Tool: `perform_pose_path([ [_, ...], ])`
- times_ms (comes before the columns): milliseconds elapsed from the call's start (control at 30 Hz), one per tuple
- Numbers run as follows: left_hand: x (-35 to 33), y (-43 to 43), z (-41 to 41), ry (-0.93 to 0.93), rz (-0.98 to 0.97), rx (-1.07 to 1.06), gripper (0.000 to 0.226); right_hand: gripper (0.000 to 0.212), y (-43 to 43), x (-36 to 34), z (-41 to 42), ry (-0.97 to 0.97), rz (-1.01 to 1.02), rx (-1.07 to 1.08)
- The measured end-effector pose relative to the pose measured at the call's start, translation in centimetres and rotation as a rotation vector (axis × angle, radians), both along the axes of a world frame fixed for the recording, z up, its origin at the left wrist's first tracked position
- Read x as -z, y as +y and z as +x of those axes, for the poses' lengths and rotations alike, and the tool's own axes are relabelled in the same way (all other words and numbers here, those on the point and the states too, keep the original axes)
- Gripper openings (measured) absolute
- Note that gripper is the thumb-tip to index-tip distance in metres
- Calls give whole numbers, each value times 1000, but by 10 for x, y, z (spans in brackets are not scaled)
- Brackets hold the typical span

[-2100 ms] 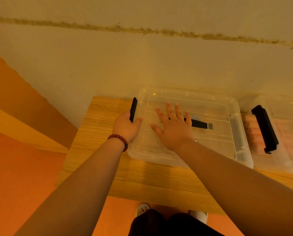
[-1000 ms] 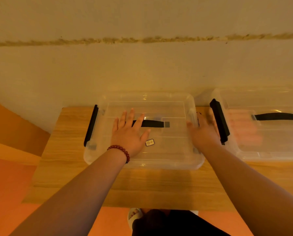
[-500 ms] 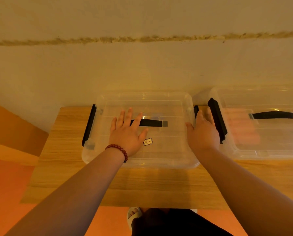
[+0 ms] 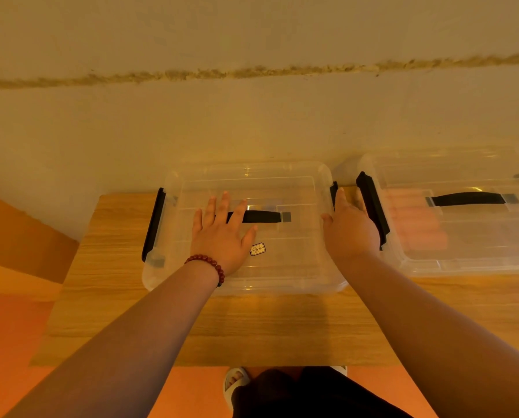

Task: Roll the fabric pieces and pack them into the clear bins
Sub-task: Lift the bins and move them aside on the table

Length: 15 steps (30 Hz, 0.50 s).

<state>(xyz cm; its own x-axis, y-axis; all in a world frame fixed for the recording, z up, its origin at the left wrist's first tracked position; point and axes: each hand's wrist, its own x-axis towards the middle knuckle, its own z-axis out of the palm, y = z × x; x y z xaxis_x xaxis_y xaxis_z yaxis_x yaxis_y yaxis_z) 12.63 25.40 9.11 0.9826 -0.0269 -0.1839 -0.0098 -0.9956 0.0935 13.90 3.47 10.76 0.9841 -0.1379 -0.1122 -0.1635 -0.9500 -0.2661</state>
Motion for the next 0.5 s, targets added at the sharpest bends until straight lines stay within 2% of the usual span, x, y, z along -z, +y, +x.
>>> perform_pose_path([
  [100,0,-3,2,-1,1,0,60,53,-18,-3,-10,-102,140,1],
  [200,1,-11,4,6,1,1,60,53,-45,-2,-12,-207,27,24],
  [333,1,-28,9,1,-4,10,60,69,-72,1,-1,-5,-99,13],
  [400,1,-35,12,-1,-8,10,60,74,-76,5,5,88,-46,10],
  [500,-1,-45,15,9,9,4,60,75,-74,9,9,113,18,1],
])
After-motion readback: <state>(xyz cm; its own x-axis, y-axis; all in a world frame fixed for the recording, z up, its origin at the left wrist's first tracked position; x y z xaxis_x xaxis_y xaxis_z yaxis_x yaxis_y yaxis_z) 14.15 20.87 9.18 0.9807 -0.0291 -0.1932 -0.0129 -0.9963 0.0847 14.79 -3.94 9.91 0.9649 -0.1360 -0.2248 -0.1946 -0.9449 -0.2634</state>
